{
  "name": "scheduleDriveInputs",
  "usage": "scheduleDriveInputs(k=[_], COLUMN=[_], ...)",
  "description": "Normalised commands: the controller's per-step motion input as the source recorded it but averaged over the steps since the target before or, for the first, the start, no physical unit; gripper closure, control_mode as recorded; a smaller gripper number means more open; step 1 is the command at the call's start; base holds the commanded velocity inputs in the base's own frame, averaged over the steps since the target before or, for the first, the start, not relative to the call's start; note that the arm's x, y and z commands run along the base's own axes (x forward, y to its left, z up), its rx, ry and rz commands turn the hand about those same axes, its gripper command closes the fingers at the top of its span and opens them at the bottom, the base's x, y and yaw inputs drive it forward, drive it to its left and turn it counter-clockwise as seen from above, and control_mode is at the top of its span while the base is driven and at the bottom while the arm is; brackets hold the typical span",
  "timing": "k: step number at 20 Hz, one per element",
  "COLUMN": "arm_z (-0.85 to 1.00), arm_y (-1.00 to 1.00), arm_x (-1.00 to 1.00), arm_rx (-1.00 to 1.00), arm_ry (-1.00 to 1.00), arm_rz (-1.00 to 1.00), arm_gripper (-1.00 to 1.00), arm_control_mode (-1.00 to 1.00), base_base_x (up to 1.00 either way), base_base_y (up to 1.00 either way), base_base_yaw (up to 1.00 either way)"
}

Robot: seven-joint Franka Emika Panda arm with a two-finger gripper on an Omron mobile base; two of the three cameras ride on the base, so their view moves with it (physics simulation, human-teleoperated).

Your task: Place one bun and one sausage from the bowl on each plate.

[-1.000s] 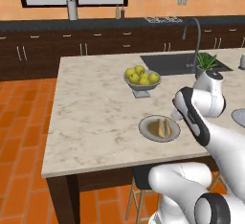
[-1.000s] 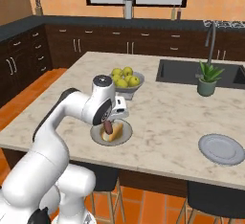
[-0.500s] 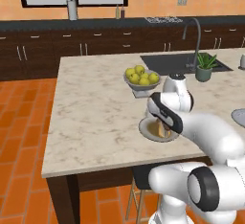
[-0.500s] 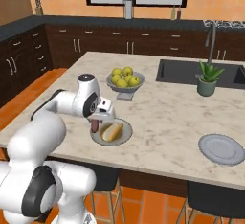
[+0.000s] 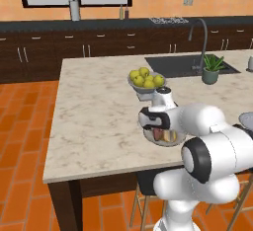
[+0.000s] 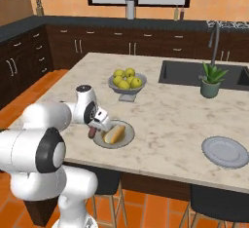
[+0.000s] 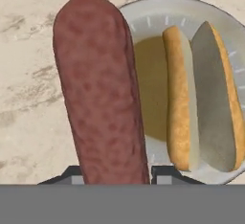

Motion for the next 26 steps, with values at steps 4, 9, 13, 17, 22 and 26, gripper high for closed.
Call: scheduleDriveInputs(k=[4, 9, 13, 17, 22, 26], arm_z=[-0.09, -0.21, -0.54, -0.66, -0.41, -0.11], arm_y=[-0.01, -0.31, -0.02, 0.0, -0.15, -0.09], arm_x=[0.87, 0.46, 0.41, 0.18, 0.14, -0.39], arm_rx=[0.0, 0.02, 0.0, 0.0, 0.0, 0.0], arm_ry=[0.31, 0.2, 0.16, 0.16, 0.13, -0.01], arm_rz=[-0.05, 0.0, 0.0, 0.0, 0.0, -0.05], arm_gripper=[1.0, 1.0, 1.0, 1.0, 1.0, -1.0], arm_control_mode=[-1.0, -1.0, -1.0, -1.0, -1.0, -1.0], base_base_x=[0.0, 0.0, 0.0, 0.0, 0.0, 0.0], base_base_y=[0.0, 0.0, 0.0, 0.0, 0.0, 0.0], base_base_yaw=[0.0, 0.0, 0.0, 0.0, 0.0, 0.0])
